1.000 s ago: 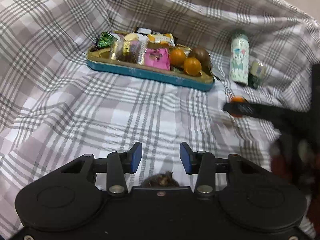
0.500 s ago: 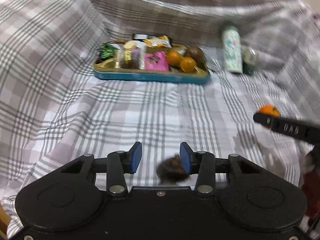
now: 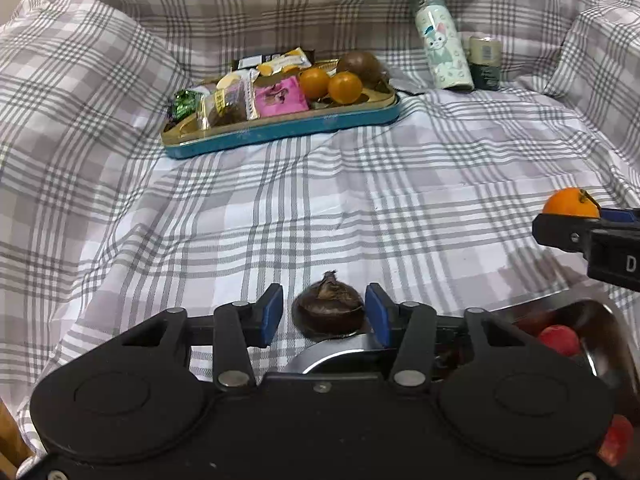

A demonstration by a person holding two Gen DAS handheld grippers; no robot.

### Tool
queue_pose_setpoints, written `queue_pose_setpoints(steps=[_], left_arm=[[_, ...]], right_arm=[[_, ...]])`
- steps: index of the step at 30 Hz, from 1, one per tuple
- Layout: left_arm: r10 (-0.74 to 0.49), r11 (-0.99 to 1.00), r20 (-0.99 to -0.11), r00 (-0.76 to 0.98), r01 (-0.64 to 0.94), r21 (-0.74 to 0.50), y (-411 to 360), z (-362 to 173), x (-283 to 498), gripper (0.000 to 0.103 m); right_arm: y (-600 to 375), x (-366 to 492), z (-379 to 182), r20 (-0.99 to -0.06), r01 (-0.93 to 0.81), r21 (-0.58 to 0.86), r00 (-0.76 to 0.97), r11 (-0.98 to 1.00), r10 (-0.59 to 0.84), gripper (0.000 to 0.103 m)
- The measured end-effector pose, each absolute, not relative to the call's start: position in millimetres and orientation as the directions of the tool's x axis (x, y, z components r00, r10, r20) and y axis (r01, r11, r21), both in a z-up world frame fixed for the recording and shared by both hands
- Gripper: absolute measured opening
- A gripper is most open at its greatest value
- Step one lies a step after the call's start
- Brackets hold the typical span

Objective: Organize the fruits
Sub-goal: 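Carry the dark fruit and mandarin over the steel tray with both tools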

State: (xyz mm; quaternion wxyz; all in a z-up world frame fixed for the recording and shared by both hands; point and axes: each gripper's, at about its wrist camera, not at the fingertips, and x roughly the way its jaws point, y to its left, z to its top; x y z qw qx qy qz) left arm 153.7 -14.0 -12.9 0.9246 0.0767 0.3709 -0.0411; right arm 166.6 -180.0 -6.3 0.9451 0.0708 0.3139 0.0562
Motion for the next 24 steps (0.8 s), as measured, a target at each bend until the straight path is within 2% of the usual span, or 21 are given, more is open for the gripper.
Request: queue_pose_setpoints(steps=[11, 14, 24], left_arm=[[-0.002, 0.984, -0.700, 0.714, 0.127, 0.126, -17.4, -22.6, 165.8, 0.057], [-0.002, 0.981, -0.705, 0.709, 0.140, 0.138, -20.1, -24.9, 167.5, 0.054], [-0.033, 0.984, -0.657, 0.753, 0.138, 0.110, -17.4, -2.2, 157.9, 0.053]], right_arm=[[-176.7, 171.5, -14.8, -0.608, -0.065, 0.166, 0.779, 0.984, 0.154, 0.043], [-176.4, 172.0, -15.4, -0.611, -0.063, 0.166, 0.776, 0.984, 0.153, 0.043], [-178.3, 163.2, -2.5, -0.579, -0.056, 0.177, 0.801, 0.983, 0.150, 0.043]])
